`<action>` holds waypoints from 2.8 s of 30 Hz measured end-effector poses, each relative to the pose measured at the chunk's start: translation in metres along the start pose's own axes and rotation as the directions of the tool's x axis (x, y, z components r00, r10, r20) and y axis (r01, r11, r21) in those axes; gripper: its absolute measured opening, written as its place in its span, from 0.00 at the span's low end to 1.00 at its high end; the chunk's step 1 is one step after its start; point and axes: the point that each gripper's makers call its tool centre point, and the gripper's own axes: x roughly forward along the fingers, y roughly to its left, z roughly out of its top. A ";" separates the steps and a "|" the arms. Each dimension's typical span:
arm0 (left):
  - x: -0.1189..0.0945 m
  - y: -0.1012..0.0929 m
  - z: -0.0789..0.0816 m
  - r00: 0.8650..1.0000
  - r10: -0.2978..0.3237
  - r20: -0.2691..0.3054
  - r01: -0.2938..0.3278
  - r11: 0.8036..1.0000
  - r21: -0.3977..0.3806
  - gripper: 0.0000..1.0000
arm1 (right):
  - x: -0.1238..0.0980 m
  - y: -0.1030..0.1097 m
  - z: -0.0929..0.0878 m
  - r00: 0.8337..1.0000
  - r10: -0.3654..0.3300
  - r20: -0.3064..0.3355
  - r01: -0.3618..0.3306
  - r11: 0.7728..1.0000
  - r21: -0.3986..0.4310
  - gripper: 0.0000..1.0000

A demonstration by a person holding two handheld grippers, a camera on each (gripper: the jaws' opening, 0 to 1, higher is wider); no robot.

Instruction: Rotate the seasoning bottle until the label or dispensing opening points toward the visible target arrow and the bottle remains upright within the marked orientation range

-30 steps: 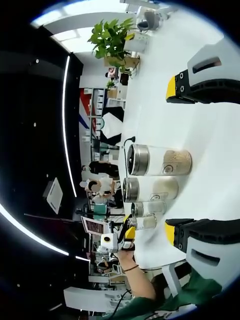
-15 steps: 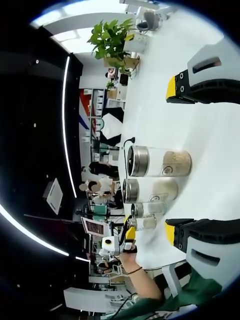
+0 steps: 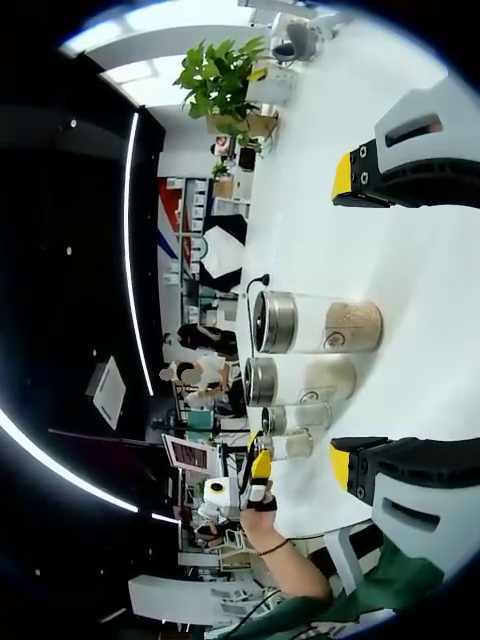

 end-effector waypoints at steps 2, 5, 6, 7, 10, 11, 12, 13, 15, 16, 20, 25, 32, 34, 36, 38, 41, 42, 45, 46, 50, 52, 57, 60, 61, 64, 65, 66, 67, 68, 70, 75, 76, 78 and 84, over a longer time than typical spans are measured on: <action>0.000 0.001 0.000 1.000 0.017 0.004 -0.017 1.000 0.001 0.34 | 0.000 0.000 -0.001 1.000 0.000 -0.002 0.000 1.000 0.001 0.98; -0.001 0.000 0.000 0.999 0.039 0.004 -0.039 0.999 0.011 0.34 | 0.001 0.001 -0.001 1.000 0.002 -0.002 -0.002 1.000 0.001 0.98; -0.001 0.000 0.000 0.999 0.049 0.004 -0.049 0.999 0.012 0.34 | 0.001 0.001 -0.001 1.000 0.002 -0.002 -0.002 1.000 0.001 0.98; -0.001 0.000 0.000 0.998 0.059 0.007 -0.060 0.998 0.013 0.34 | 0.001 0.001 -0.001 1.000 0.003 -0.003 -0.003 1.000 0.001 0.98; -0.002 0.001 0.000 0.996 0.086 0.017 -0.086 0.996 0.009 0.34 | 0.001 0.002 -0.002 1.000 0.004 -0.006 -0.004 1.000 0.001 0.98; -0.002 0.002 0.000 0.995 0.101 0.019 -0.101 0.995 0.006 0.34 | 0.002 0.001 -0.002 1.000 0.004 -0.006 -0.004 1.000 0.002 0.98; -0.002 0.002 0.000 0.994 0.111 0.018 -0.111 0.994 0.006 0.34 | 0.002 0.001 -0.002 1.000 0.004 -0.007 -0.004 1.000 0.002 0.97; -0.002 0.002 0.000 0.992 0.127 0.016 -0.127 0.992 0.009 0.34 | 0.002 0.001 -0.002 1.000 0.004 -0.008 -0.004 1.000 0.003 0.97; -0.002 0.003 0.000 0.990 0.144 0.017 -0.144 0.990 0.008 0.34 | 0.002 0.001 -0.002 1.000 0.004 -0.008 -0.004 1.000 0.006 0.97; -0.002 0.004 0.000 0.988 0.150 0.017 -0.151 0.989 0.009 0.34 | 0.001 0.001 -0.002 1.000 0.004 -0.008 -0.003 1.000 0.006 0.97; -0.003 0.005 0.000 0.984 0.179 0.026 -0.179 0.984 0.007 0.34 | 0.001 0.000 -0.002 1.000 0.004 -0.007 -0.004 1.000 0.005 0.97; -0.003 0.005 0.000 0.973 0.231 0.005 -0.231 0.972 0.036 0.34 | 0.002 -0.001 -0.003 1.000 0.003 -0.011 -0.002 1.000 0.007 0.97; -0.003 0.007 0.000 0.958 0.286 0.018 -0.287 0.958 0.024 0.34 | 0.002 0.000 -0.002 1.000 0.007 -0.008 -0.007 1.000 0.009 0.97; -0.004 0.008 0.000 0.950 0.311 0.012 -0.311 0.950 0.026 0.34 | 0.002 -0.002 -0.003 1.000 0.003 -0.009 -0.003 1.000 0.010 0.97; -0.004 0.009 0.000 0.941 0.337 0.011 -0.337 0.941 0.016 0.34 | 0.002 -0.003 -0.003 1.000 0.001 -0.009 -0.001 1.000 0.011 0.97; -0.004 0.009 0.000 0.933 0.360 0.006 -0.360 0.933 0.019 0.34 | 0.002 -0.003 -0.003 1.000 0.002 -0.010 -0.002 1.000 0.010 0.97; -0.005 0.010 -0.001 0.920 0.390 0.019 -0.391 0.920 0.012 0.34 | 0.003 -0.003 -0.004 1.000 0.005 -0.011 -0.005 1.000 0.011 0.97; -0.005 0.011 -0.001 0.916 0.401 0.022 -0.401 0.916 0.012 0.34 | 0.003 -0.003 -0.004 1.000 0.005 -0.013 -0.005 1.000 0.011 0.97; -0.006 0.010 0.000 0.896 0.442 0.027 -0.443 0.897 0.008 0.34 | 0.003 -0.003 -0.004 1.000 0.006 -0.015 -0.006 1.000 0.007 0.97; -0.006 0.011 0.000 0.891 0.452 0.029 -0.453 0.892 0.003 0.34 | 0.003 -0.003 -0.004 1.000 0.007 -0.015 -0.007 1.000 0.007 0.97; -0.008 0.010 -0.001 0.872 0.489 0.024 -0.489 0.872 0.007 0.34 | 0.003 -0.004 -0.004 1.000 0.005 -0.017 -0.004 1.000 0.005 0.97; -0.009 0.010 -0.001 0.864 0.504 0.024 -0.504 0.864 0.002 0.34 | 0.003 -0.005 -0.004 1.000 0.003 -0.017 -0.003 1.000 0.006 0.97; -0.010 0.008 -0.001 0.839 0.543 0.031 -0.543 0.839 -0.004 0.34 | 0.004 -0.005 -0.004 1.000 0.002 -0.018 -0.002 1.000 0.004 0.97; -0.010 0.007 0.000 0.828 0.560 0.033 -0.560 0.829 -0.006 0.34 | 0.004 -0.005 -0.004 1.000 0.003 -0.017 -0.003 1.000 0.004 0.97; -0.010 0.006 0.000 0.825 0.564 0.034 -0.564 0.826 -0.007 0.34 | 0.004 -0.006 -0.004 1.000 0.002 -0.018 -0.002 1.000 0.004 0.97; -0.011 0.005 0.000 0.814 0.580 0.036 -0.580 0.814 -0.015 0.34 | 0.004 -0.006 -0.004 1.000 0.001 -0.019 -0.001 1.000 0.005 0.97; -0.011 0.005 0.001 0.811 0.584 0.036 -0.584 0.812 -0.018 0.34 | 0.004 -0.007 -0.004 1.000 0.001 -0.019 -0.001 1.000 0.005 0.97; -0.011 0.005 0.001 0.807 0.589 0.036 -0.589 0.808 -0.024 0.34 | 0.004 -0.007 -0.004 1.000 0.000 -0.018 0.000 1.000 0.004 0.97; -0.011 0.005 0.001 0.805 0.592 0.036 -0.591 0.806 -0.022 0.34 | 0.004 -0.007 -0.003 1.000 0.000 -0.018 0.000 1.000 0.004 0.97; -0.011 0.005 0.001 0.803 0.595 0.037 -0.594 0.804 -0.025 0.34 | 0.004 -0.007 -0.003 1.000 0.000 -0.018 0.000 1.000 0.004 0.97; -0.011 0.004 0.001 0.797 0.602 0.043 -0.601 0.798 -0.032 0.34 | 0.004 -0.007 -0.004 1.000 0.000 -0.019 0.000 1.000 0.005 0.97; -0.012 0.003 0.001 0.801 0.596 0.061 -0.595 0.803 -0.033 0.34 | 0.004 -0.006 -0.005 1.000 0.001 -0.021 -0.001 1.000 0.005 0.97; -0.013 0.004 0.001 0.796 0.601 0.067 -0.600 0.799 -0.039 0.34 | 0.004 -0.006 -0.005 1.000 0.001 -0.021 -0.001 1.000 0.004 0.97; -0.015 0.003 0.001 0.793 0.606 0.062 -0.606 0.795 -0.024 0.35 | 0.004 -0.005 -0.004 1.000 0.001 -0.021 -0.001 1.000 0.003 0.97; -0.021 0.000 0.013 0.809 0.580 0.099 -0.581 0.814 -0.019 0.47 | 0.004 -0.005 -0.006 1.000 -0.001 -0.025 0.001 1.000 0.005 0.97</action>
